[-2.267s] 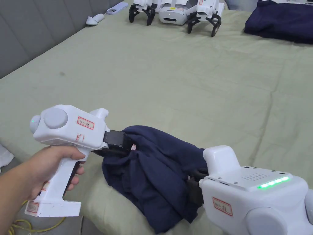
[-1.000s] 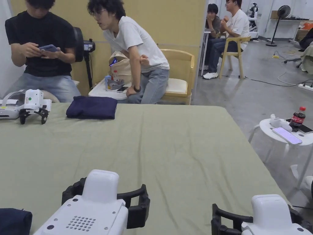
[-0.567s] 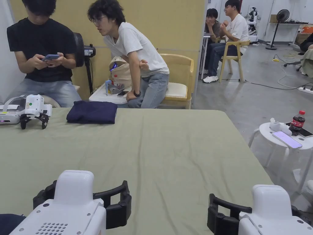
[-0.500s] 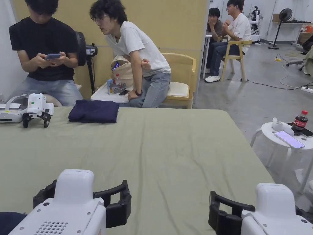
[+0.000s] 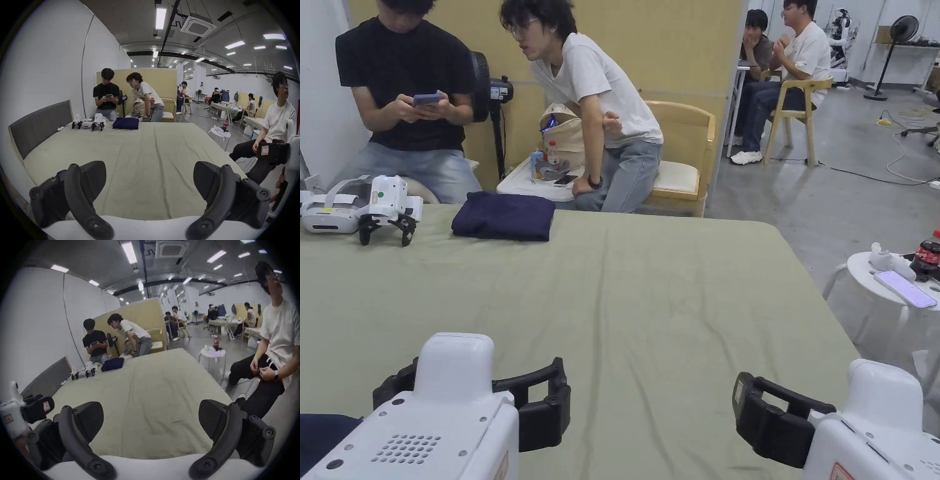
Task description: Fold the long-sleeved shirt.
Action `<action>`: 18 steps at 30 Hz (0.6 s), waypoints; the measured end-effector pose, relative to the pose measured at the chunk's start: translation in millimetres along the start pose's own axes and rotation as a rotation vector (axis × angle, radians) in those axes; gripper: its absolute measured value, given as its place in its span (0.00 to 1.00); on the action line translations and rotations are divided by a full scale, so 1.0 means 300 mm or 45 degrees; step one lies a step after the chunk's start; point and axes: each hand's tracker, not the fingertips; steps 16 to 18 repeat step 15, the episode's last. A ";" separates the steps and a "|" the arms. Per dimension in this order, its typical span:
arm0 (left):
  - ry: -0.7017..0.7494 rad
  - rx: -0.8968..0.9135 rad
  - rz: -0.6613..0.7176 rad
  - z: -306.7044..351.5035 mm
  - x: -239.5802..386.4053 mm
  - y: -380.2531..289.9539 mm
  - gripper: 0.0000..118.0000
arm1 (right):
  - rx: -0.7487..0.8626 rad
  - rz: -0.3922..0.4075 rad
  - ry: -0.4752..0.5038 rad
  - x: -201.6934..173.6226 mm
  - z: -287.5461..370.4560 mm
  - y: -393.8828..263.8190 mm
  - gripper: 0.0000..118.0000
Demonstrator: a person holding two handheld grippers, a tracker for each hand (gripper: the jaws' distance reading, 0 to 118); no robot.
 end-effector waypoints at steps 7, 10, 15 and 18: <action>-0.002 0.050 0.034 0.005 -0.014 -0.001 0.92 | 0.065 0.075 0.095 -0.005 0.010 -0.018 0.99; -0.035 0.068 0.023 0.009 -0.006 0.001 0.92 | 0.080 0.155 0.059 -0.031 0.010 -0.020 1.00; 0.007 0.069 -0.006 -0.003 0.009 0.003 0.92 | 0.124 0.259 -0.042 -0.076 0.010 -0.030 1.00; 0.007 0.069 -0.006 -0.003 0.009 0.003 0.92 | 0.124 0.259 -0.042 -0.076 0.010 -0.030 1.00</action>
